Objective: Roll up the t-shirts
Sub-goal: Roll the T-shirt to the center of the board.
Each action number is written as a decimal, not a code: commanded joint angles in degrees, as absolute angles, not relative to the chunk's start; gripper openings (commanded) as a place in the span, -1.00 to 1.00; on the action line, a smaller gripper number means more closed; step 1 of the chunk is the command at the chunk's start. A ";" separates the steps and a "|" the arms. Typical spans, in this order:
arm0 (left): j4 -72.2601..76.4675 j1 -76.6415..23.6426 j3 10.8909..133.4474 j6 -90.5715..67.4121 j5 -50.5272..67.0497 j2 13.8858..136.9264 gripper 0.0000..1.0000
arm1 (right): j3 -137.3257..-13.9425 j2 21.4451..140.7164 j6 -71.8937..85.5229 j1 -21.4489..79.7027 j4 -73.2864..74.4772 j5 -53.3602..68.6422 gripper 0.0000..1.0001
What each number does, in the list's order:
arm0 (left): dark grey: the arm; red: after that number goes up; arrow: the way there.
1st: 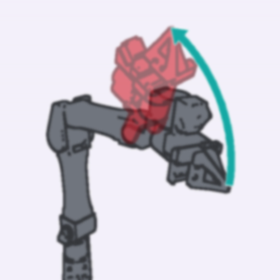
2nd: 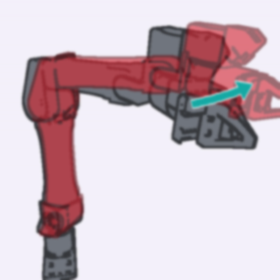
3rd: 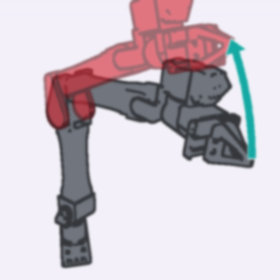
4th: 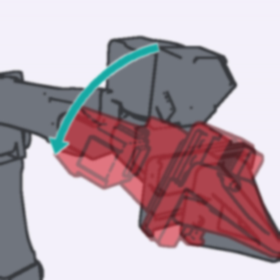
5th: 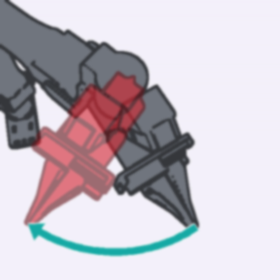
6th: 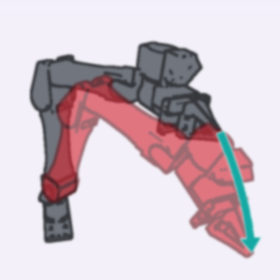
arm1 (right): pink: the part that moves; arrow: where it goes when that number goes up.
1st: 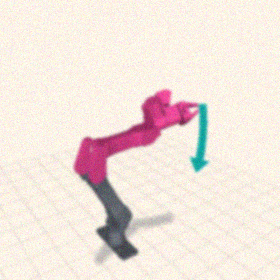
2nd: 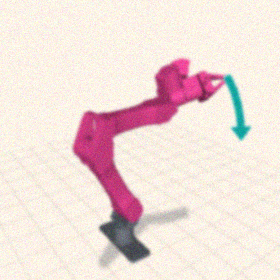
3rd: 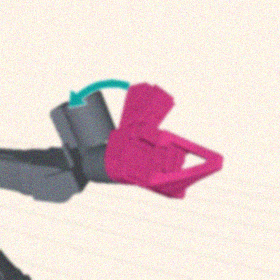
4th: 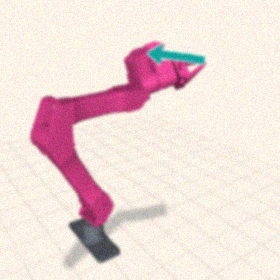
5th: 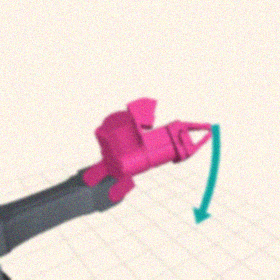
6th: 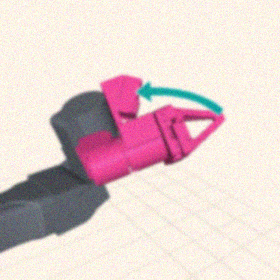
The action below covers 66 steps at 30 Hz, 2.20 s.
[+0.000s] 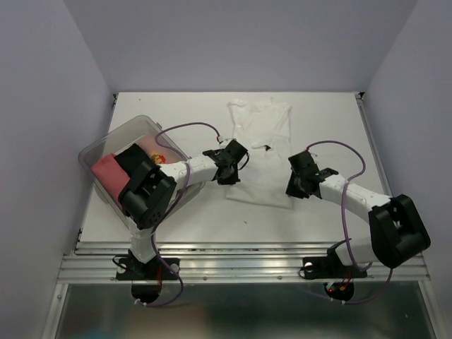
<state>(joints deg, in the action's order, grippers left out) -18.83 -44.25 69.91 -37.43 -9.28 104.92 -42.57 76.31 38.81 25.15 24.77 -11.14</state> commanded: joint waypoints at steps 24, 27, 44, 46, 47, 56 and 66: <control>-24.51 -54.67 58.09 -41.75 -11.51 97.39 -1.00 | -33.13 67.42 44.91 24.87 31.10 -4.39 -0.99; -29.76 -54.75 60.45 -42.97 -15.55 95.20 -1.00 | -35.24 64.35 46.31 24.87 33.91 -6.32 -0.83; -20.75 -55.46 45.53 -54.93 -4.92 76.47 0.27 | -29.80 55.55 51.68 24.87 35.77 -0.53 0.16; -18.82 -55.46 44.04 -55.81 -4.57 75.59 0.25 | -29.18 55.37 51.86 24.87 35.51 1.58 0.15; -17.50 -55.46 43.16 -56.51 -4.22 75.59 0.23 | -28.83 55.46 51.86 24.87 35.16 2.02 0.15; -15.12 -55.46 39.91 -61.52 -4.57 76.73 0.04 | -26.28 54.84 52.82 24.87 34.28 3.78 -0.03; -12.57 -55.46 38.58 -62.05 -4.57 79.10 -0.04 | -24.61 54.32 53.44 24.87 33.58 4.22 -0.03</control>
